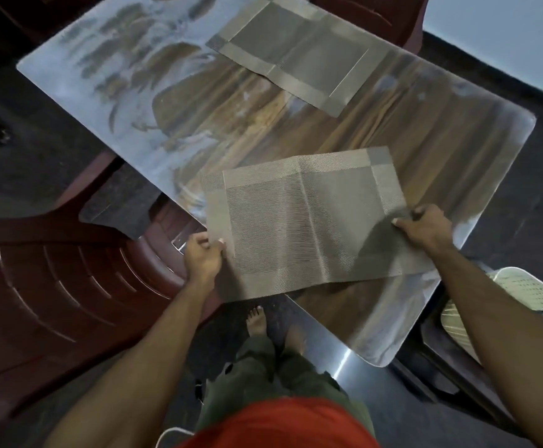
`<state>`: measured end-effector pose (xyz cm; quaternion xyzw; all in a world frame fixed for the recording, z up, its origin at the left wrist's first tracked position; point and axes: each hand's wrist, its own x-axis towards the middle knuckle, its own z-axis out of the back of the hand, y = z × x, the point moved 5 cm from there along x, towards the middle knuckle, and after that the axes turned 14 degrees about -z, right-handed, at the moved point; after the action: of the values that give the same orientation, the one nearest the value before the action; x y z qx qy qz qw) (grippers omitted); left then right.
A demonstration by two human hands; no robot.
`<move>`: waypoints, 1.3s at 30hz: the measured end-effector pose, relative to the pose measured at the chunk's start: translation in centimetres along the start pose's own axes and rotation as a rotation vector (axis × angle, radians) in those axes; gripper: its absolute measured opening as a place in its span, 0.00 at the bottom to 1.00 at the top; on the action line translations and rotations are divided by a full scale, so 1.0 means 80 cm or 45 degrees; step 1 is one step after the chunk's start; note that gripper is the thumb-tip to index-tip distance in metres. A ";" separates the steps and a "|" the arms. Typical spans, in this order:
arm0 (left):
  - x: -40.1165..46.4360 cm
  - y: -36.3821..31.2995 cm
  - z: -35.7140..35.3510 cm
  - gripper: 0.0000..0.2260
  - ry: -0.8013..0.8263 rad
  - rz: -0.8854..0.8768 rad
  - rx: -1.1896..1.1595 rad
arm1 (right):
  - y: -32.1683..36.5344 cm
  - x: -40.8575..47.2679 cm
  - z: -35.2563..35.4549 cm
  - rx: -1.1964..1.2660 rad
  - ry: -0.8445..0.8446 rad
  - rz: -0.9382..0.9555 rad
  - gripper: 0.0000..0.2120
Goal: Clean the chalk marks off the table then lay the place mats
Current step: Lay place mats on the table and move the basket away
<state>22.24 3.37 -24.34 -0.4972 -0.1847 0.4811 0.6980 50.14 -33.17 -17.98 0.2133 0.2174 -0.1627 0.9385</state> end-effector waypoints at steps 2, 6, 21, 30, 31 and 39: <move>0.014 -0.015 0.016 0.09 0.001 -0.086 -0.032 | 0.000 0.000 0.006 0.201 0.116 -0.036 0.15; 0.034 -0.024 0.044 0.12 0.132 -0.047 0.011 | -0.006 -0.005 0.001 0.337 0.341 -0.076 0.11; 0.186 -0.108 0.103 0.11 0.006 -0.301 0.122 | 0.050 -0.051 -0.077 0.677 0.673 0.026 0.08; 0.330 -0.120 0.156 0.13 0.138 -0.422 0.263 | 0.134 -0.118 -0.186 0.849 0.396 -0.050 0.05; 0.353 -0.117 0.160 0.12 0.150 -0.423 0.267 | 0.145 -0.120 -0.198 0.877 0.361 -0.062 0.05; 0.426 -0.122 0.153 0.18 0.286 -0.719 0.350 | 0.164 -0.136 -0.242 0.674 -0.130 -0.094 0.09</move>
<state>34.00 38.39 -17.98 -0.3774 -0.1705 0.2313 0.8803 39.56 -10.50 -24.20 0.4347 0.1272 -0.2586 0.8532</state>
